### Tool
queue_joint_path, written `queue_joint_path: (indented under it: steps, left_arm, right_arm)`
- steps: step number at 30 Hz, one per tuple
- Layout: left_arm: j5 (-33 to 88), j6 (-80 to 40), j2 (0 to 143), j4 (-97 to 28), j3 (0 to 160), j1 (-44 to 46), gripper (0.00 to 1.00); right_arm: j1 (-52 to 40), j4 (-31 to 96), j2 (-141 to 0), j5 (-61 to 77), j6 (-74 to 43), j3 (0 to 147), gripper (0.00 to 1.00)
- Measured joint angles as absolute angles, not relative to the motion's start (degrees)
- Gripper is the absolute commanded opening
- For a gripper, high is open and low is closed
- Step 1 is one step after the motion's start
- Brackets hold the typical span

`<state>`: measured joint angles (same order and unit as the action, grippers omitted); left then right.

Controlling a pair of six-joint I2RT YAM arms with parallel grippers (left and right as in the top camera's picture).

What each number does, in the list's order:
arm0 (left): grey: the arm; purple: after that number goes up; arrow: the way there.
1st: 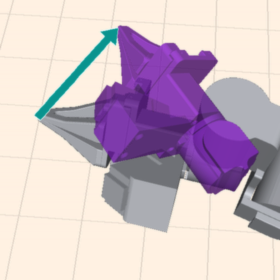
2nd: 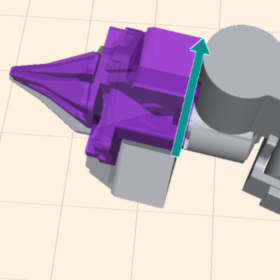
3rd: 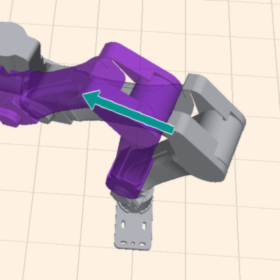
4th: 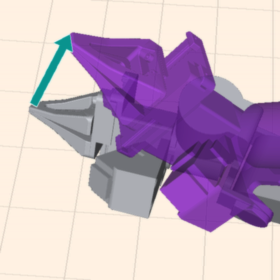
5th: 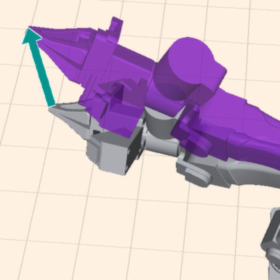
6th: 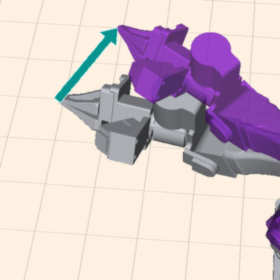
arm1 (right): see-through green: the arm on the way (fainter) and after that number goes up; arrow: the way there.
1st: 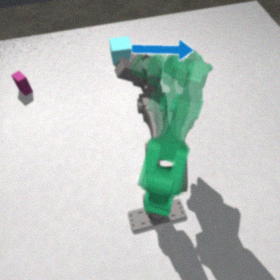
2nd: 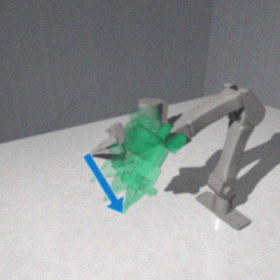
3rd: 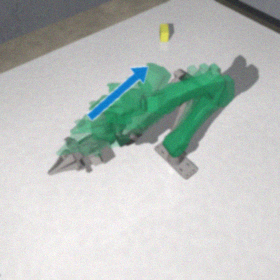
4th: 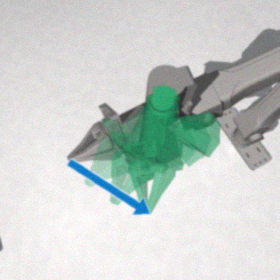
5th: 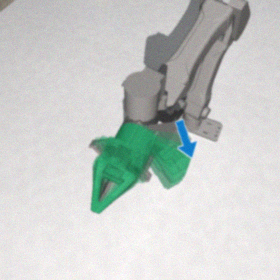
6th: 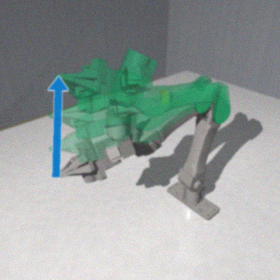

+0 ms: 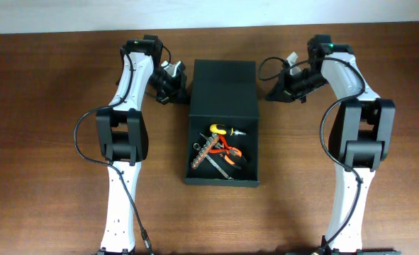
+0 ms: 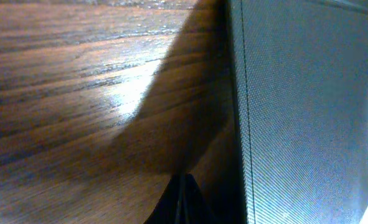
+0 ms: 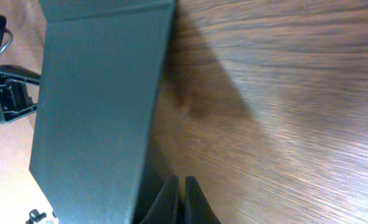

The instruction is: Pack container

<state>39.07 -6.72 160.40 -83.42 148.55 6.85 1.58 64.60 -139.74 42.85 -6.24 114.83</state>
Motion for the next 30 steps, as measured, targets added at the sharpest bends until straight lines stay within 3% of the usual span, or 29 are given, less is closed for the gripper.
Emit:
queue_joint_path:
  steps: [30]
  left_arm:
    - [39.77,-6.72,160.40,-83.40,148.55,6.85,0.02]
  right_arm:
    - [-0.27,61.49,-143.55,48.05,-7.14,113.30,0.04]
